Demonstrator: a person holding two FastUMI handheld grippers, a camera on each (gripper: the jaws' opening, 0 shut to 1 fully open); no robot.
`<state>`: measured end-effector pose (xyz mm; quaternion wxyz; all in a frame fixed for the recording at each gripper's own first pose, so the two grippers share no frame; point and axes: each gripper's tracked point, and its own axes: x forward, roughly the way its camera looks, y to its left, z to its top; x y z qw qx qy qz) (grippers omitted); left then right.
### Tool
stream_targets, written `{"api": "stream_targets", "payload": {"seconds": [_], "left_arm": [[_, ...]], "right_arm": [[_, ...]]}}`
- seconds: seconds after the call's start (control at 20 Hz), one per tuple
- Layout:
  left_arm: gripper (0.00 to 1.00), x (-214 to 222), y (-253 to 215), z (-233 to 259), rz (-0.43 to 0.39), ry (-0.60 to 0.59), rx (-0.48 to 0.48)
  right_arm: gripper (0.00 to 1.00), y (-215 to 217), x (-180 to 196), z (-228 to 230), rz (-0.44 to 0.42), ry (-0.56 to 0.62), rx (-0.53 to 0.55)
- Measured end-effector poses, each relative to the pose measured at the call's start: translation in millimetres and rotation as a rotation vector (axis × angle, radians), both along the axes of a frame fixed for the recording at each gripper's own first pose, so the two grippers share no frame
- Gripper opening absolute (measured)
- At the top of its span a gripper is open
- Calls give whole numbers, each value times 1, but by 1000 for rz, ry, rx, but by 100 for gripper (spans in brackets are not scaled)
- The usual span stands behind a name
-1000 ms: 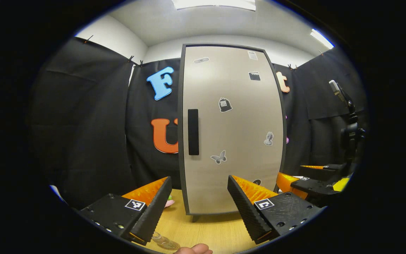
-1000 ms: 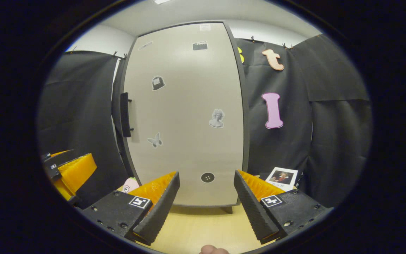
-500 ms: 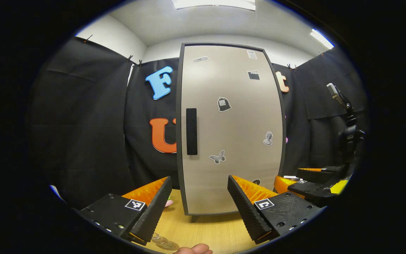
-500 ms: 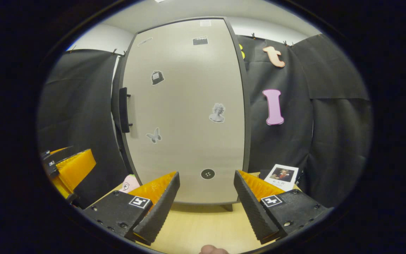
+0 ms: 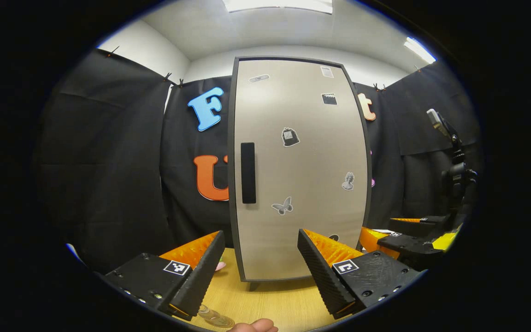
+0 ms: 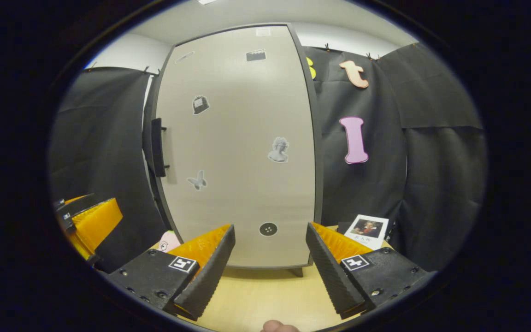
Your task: Open the cabinet door with the right hand, grasp the bottle in the cabinet with the left hand and place it on the coaster, then close the cabinet door with the right hand.
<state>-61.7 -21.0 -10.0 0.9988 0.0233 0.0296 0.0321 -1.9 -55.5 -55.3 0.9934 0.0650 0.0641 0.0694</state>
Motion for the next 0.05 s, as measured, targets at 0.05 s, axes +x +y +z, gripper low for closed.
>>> {"api": "stream_targets", "payload": {"seconds": [0.05], "left_arm": [[96, -1, -1, 1, -2, -2, 0]], "right_arm": [[99, 0, -1, -1, -1, 4, 3]]}}
